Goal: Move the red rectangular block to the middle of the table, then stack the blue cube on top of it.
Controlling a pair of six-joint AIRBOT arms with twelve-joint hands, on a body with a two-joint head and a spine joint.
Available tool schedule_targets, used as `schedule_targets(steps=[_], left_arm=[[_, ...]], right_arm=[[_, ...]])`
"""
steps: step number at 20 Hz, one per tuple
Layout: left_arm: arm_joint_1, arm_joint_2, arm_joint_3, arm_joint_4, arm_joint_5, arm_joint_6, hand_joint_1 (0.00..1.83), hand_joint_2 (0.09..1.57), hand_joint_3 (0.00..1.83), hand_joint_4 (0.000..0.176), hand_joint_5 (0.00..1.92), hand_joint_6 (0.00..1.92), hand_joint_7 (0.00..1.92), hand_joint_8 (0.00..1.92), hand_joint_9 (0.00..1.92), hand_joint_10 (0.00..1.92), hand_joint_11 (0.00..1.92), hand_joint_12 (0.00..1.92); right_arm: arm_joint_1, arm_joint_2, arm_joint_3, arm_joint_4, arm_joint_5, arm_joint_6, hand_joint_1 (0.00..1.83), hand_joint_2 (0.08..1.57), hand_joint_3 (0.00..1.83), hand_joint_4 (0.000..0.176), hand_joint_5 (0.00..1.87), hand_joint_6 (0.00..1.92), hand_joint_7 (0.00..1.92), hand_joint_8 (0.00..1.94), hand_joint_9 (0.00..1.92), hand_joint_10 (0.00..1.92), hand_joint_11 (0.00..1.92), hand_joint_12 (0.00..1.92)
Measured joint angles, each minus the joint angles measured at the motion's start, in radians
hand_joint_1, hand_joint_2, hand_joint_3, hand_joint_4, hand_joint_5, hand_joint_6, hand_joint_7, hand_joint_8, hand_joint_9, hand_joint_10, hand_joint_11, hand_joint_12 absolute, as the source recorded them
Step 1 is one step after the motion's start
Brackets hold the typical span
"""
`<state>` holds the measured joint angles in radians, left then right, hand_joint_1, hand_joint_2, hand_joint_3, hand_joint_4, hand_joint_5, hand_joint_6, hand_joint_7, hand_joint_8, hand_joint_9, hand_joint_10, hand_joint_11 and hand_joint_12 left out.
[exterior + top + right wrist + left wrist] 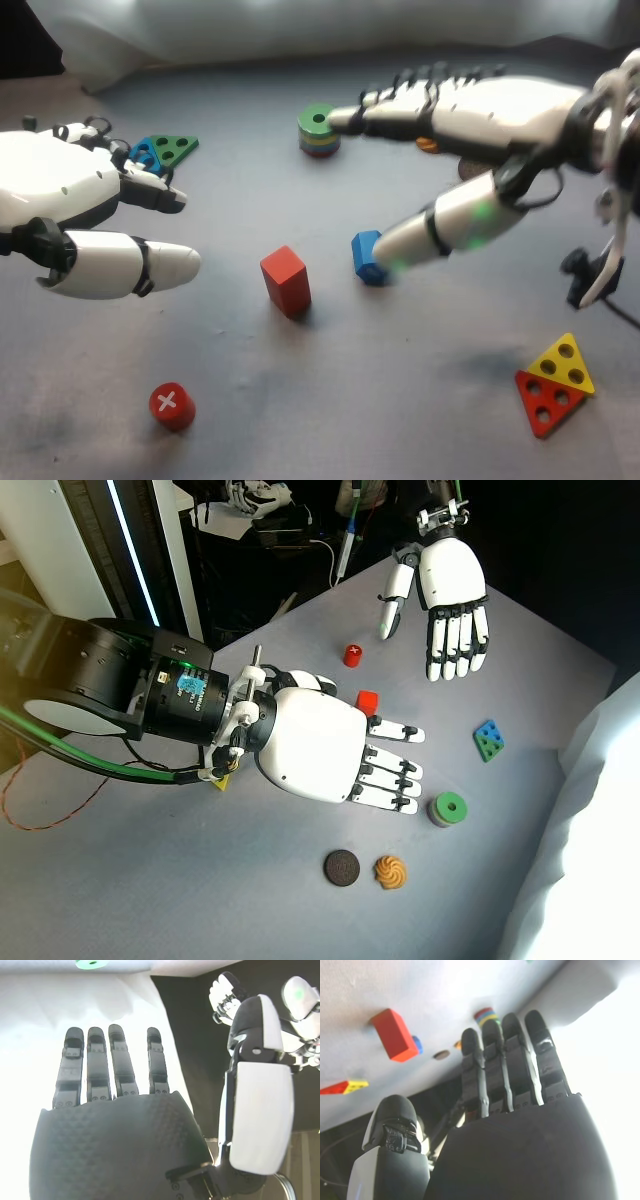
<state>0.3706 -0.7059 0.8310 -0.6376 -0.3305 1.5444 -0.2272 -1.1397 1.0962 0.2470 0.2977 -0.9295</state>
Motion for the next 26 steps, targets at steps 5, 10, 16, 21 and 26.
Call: schedule_targets(steps=[5, 10, 16, 21, 26], left_arm=[[-0.006, -0.001, -0.066, -0.359, -0.118, 0.28, 0.0, 1.27, 0.0, 0.0, 0.45, 0.0, 0.43, 0.0, 0.34, 0.0, 0.0, 0.66], [-0.021, -0.001, -0.108, -0.486, -0.189, 0.378, 0.03, 1.27, 0.0, 0.0, 0.48, 0.0, 0.46, 0.01, 0.37, 0.01, 0.0, 0.72], [-0.026, -0.002, -0.111, -0.5, -0.197, 0.386, 0.05, 1.28, 0.0, 0.0, 0.48, 0.0, 0.46, 0.0, 0.37, 0.0, 0.0, 0.72], [-0.034, -0.003, -0.111, -0.55, -0.206, 0.431, 0.05, 1.28, 0.0, 0.0, 0.49, 0.0, 0.47, 0.0, 0.38, 0.0, 0.0, 0.76], [-0.034, -0.003, -0.11, -0.562, -0.214, 0.438, 0.05, 1.28, 0.0, 0.0, 0.49, 0.0, 0.48, 0.0, 0.39, 0.0, 0.0, 0.78]], right_arm=[[-0.095, -0.036, 0.011, 0.04, 0.124, -0.019, 0.87, 0.82, 0.0, 0.0, 0.55, 0.05, 0.05, 0.01, 0.0, 0.0, 0.0, 0.0], [-0.139, -0.074, 0.052, 0.086, 0.172, -0.023, 0.89, 0.83, 0.01, 0.0, 0.74, 0.06, 0.05, 0.02, 0.0, 0.0, 0.0, 0.0], [-0.114, -0.144, 0.11, 0.202, 0.199, -0.057, 0.96, 0.83, 0.0, 0.0, 0.84, 0.04, 0.21, 0.01, 0.0, 0.0, 0.0, 0.0], [-0.114, -0.17, 0.145, 0.226, 0.243, -0.06, 0.96, 0.83, 0.0, 0.0, 0.8, 0.02, 0.14, 0.0, 0.0, 0.0, 0.0, 0.0], [-0.128, -0.184, 0.16, 0.232, 0.255, -0.066, 0.98, 0.82, 0.0, 0.0, 0.85, 0.02, 0.24, 0.01, 0.0, 0.0, 0.0, 0.0]])
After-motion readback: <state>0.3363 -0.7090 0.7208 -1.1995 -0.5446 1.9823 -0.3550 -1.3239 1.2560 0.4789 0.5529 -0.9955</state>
